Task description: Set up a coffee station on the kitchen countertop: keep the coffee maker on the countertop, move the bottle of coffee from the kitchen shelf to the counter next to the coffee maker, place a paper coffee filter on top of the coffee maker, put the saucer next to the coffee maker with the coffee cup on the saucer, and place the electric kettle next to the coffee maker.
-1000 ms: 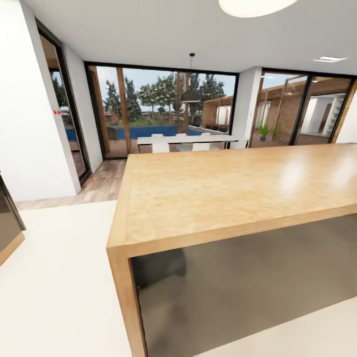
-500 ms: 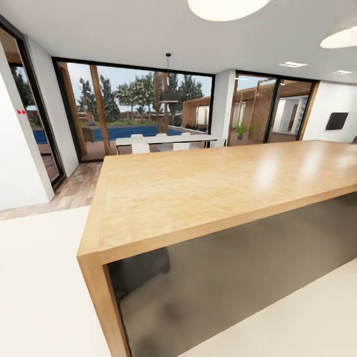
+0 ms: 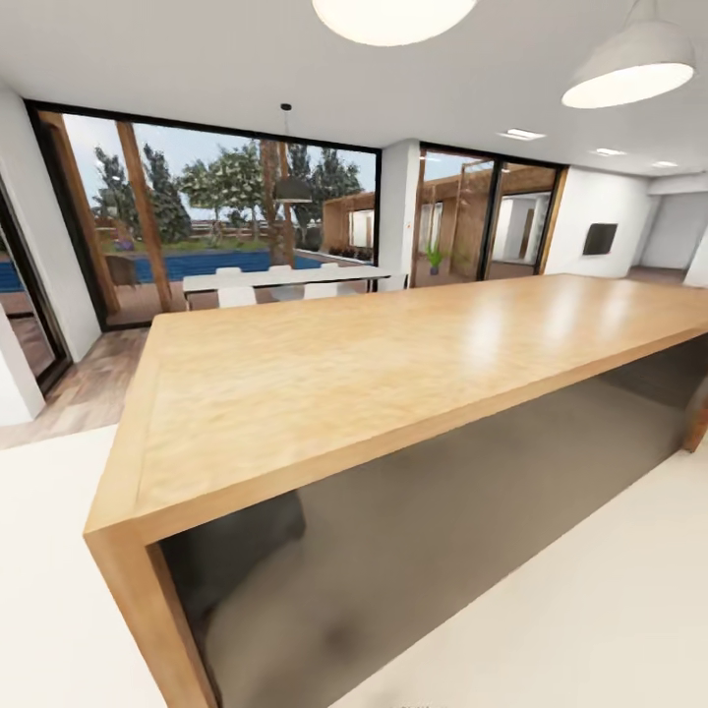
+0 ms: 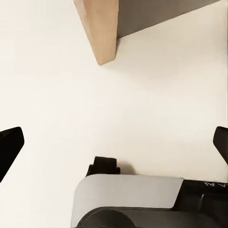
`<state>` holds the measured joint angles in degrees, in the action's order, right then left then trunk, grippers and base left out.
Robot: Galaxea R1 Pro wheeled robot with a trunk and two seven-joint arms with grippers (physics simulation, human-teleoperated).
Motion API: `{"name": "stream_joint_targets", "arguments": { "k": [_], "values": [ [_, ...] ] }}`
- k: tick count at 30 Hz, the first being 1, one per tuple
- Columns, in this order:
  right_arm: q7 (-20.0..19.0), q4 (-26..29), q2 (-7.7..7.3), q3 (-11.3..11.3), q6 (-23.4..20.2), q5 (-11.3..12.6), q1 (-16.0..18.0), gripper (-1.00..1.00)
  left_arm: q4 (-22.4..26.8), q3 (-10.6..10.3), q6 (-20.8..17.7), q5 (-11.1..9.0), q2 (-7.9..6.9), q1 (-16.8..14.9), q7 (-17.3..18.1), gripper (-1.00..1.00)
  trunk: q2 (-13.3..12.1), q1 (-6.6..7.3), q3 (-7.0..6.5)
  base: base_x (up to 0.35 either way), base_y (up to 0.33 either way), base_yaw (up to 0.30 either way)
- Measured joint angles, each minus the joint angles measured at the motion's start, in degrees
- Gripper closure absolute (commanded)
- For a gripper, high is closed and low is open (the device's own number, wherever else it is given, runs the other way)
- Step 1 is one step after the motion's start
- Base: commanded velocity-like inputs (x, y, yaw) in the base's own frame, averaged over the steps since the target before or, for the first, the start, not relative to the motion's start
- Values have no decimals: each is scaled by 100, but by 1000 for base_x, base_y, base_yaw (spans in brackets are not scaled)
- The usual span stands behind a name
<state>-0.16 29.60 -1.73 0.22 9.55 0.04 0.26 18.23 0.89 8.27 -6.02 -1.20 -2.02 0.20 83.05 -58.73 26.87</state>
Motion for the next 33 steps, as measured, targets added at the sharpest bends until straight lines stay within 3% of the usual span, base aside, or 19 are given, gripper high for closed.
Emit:
{"name": "stream_joint_targets", "arguments": {
  "k": [8, 19, 23, 33],
  "values": [
    [0, 6, 6, 5, 53, -2, -1, -100, 26, -25, 173, -7, -53, 12, 57, -100, 0, 0, 1, -19, 0, -267],
    [0, 3, 1, 10, 50, -3, -1, -100, -2, 25, 202, -30, -103, 36, 67, -100, 0, -3, 0, -267, 61, -267],
    [2, 3, -2, 10, 50, -4, -1, -100, 18, 29, 204, -51, -205, 36, 61, -100, 0, 0, 0, -48, 17, -267],
    [6, 3, -14, 10, 50, -4, -1, -100, 33, 29, 204, -61, -207, 28, 58, -100, 0, 0, 0, -5, 2, -292]
  ]
}}
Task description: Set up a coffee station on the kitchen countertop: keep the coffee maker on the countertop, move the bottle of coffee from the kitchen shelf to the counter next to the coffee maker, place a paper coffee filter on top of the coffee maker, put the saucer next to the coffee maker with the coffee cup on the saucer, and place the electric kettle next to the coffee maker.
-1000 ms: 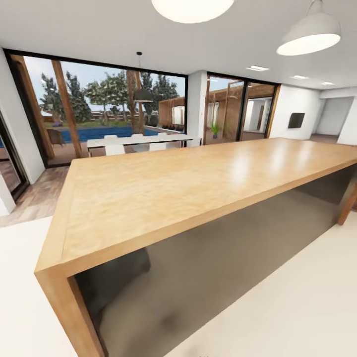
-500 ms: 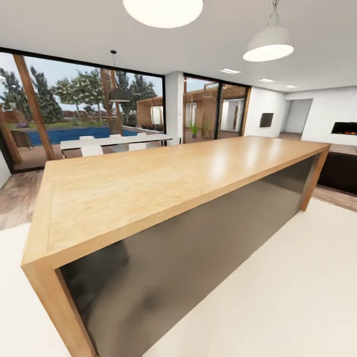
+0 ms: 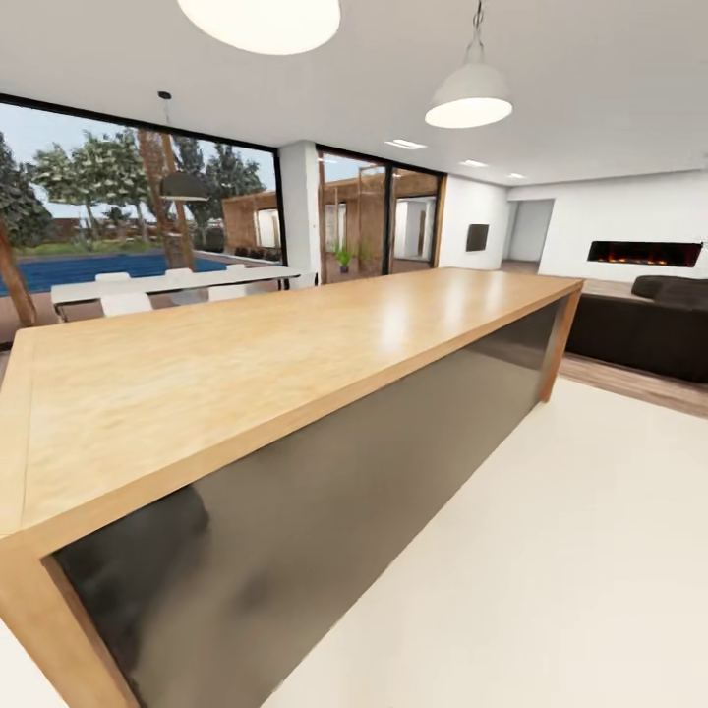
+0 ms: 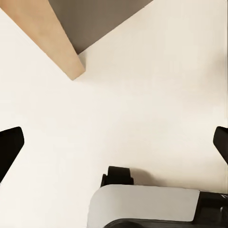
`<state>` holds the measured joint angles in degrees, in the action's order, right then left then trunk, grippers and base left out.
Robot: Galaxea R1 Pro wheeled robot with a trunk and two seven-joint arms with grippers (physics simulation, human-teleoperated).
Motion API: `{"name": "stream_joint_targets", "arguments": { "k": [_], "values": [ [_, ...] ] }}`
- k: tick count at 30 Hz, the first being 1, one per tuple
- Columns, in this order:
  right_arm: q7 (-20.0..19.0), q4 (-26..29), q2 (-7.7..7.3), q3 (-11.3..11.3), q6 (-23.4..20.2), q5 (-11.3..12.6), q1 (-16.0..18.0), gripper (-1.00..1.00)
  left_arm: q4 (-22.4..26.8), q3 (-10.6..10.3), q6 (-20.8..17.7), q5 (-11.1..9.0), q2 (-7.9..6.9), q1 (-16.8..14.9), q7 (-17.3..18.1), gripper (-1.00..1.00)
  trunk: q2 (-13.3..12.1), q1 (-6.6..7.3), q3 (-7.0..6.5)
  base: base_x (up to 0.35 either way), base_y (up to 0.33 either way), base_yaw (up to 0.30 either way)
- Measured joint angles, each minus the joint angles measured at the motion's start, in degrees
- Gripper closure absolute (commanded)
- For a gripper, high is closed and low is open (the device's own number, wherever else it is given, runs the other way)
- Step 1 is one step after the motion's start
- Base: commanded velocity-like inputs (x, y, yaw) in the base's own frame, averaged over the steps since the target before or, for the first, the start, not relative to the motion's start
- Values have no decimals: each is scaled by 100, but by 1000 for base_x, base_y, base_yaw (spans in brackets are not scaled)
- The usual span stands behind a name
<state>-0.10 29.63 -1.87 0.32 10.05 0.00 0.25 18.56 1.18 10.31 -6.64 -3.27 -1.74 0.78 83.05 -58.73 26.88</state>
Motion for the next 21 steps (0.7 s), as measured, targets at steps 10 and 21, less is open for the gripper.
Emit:
{"name": "stream_joint_targets", "arguments": {
  "k": [10, 21],
  "values": [
    [9, 0, -8, 248, 0, 0, 1, -100, -2, 0, 0, -1, 7, 0, 1, -100, 0, 0, 0, 0, 0, -300],
    [-5, -9, -8, 365, -9, 0, 0, -100, 0, 0, 0, 0, -5, 0, 1, -100, -400, 219, -179, 0, 0, -300]
  ]
}}
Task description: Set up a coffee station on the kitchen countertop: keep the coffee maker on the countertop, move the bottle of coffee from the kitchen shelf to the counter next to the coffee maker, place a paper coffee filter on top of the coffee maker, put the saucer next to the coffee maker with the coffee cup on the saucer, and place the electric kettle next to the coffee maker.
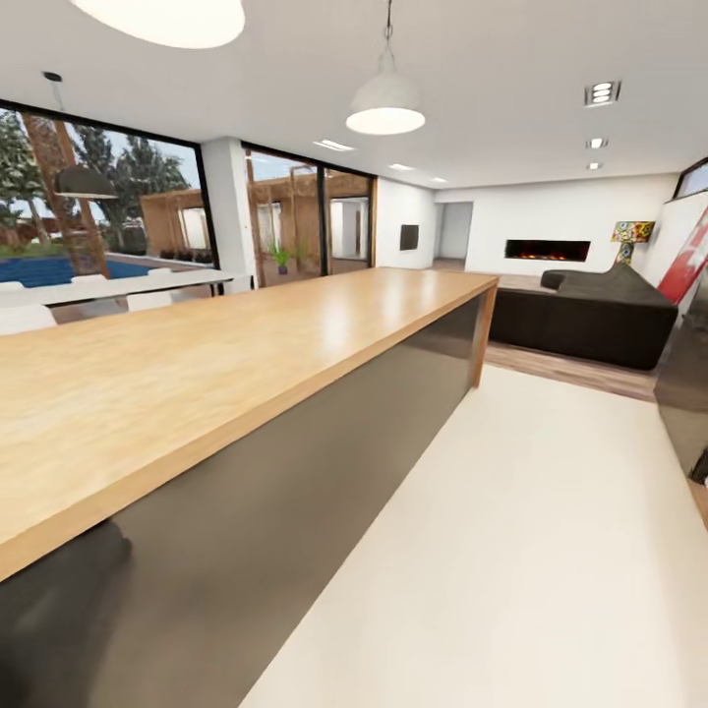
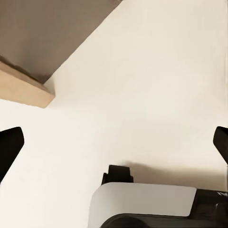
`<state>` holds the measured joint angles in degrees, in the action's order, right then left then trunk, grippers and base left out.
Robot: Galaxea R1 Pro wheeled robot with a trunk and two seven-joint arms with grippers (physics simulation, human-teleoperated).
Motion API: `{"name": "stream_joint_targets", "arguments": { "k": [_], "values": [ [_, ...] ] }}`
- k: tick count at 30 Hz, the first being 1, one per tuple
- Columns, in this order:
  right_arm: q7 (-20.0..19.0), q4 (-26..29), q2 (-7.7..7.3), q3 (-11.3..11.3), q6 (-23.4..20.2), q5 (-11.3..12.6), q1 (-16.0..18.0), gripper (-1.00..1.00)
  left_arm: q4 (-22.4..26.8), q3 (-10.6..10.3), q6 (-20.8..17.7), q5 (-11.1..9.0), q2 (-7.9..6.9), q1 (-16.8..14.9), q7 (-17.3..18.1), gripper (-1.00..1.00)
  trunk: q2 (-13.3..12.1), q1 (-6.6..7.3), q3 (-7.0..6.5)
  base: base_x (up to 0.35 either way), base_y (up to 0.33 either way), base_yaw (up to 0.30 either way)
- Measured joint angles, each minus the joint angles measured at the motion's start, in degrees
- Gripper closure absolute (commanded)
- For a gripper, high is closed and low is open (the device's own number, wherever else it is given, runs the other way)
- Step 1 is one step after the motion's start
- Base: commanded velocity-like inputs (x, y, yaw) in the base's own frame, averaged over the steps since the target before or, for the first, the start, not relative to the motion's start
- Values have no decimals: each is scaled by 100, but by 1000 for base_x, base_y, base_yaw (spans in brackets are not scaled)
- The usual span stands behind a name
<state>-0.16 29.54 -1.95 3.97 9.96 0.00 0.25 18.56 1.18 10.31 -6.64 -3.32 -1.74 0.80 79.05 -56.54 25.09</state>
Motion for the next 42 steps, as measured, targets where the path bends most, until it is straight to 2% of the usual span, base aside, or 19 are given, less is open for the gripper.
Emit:
{"name": "stream_joint_targets", "arguments": {
  "k": [42],
  "values": [
    [-1, 0, 0, -18, 3, -22, 1, -100, -6, 0, -3, 9, -2, 0, 0, -100, -1685, 923, -755, 0, 0, -300]
  ]
}}
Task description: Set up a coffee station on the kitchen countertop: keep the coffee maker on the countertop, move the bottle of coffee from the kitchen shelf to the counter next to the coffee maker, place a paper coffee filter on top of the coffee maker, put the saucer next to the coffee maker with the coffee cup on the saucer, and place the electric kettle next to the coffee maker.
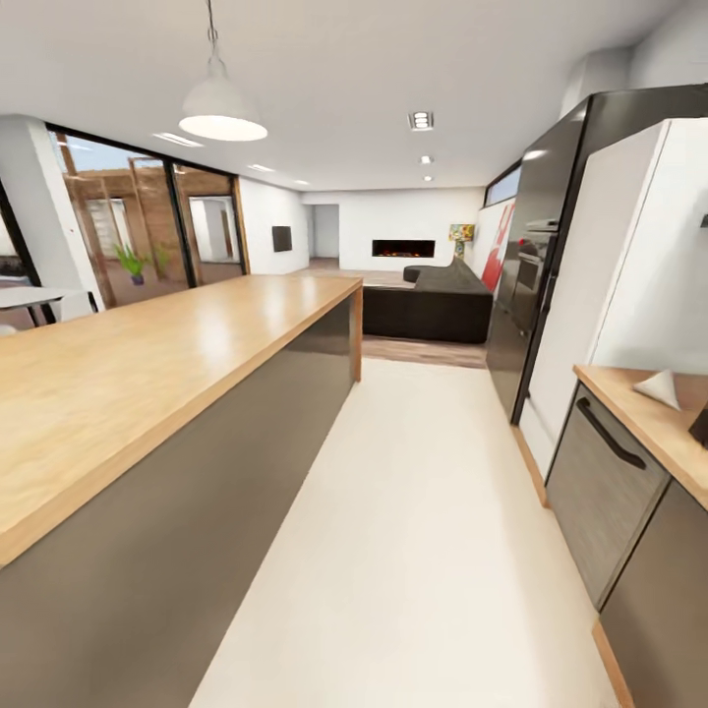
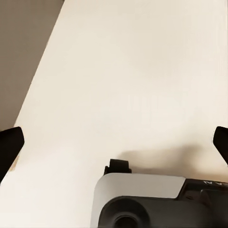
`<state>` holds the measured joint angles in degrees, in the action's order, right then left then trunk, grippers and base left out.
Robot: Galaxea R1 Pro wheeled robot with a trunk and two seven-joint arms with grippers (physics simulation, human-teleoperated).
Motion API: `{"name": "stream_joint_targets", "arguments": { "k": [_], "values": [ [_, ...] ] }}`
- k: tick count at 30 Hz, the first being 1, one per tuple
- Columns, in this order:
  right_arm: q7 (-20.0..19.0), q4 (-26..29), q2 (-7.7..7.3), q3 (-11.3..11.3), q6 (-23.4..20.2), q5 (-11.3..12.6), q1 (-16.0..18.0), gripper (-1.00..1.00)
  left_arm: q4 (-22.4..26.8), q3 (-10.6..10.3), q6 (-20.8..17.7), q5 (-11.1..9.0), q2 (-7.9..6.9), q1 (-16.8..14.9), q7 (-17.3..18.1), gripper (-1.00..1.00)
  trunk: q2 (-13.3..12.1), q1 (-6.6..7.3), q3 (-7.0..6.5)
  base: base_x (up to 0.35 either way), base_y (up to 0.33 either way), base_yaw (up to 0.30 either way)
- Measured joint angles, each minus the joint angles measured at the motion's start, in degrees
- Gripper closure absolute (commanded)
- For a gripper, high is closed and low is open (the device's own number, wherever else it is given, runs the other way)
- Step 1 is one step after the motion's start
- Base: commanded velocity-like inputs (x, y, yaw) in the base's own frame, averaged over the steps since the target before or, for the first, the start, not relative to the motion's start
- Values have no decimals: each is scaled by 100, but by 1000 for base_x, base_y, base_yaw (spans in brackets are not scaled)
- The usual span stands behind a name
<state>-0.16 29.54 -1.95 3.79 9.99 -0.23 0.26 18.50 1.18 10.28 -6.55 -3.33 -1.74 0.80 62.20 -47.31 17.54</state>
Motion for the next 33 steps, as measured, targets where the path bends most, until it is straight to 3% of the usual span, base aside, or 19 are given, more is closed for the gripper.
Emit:
{"name": "stream_joint_targets", "arguments": {
  "k": [23, 29, 33],
  "values": [
    [1, -1, 0, 0, 0, -7, -1, -100, 5, 0, -1, 0, -3, 0, 0, -100, -923, 506, -414, 0, 0, -295],
    [8, -29, 18, -16, 1, -16, -1, -100, 8, 1, 2, 1, -6, 2, 0, -100, -1164, 637, -522, 0, 0, -52],
    [5, -458, 37, -43, 7, -14, 3, -100, 8, 1, 1, 1, -8, 2, 0, -100, -1325, 725, -594, 0, 0, -3]
  ]
}}
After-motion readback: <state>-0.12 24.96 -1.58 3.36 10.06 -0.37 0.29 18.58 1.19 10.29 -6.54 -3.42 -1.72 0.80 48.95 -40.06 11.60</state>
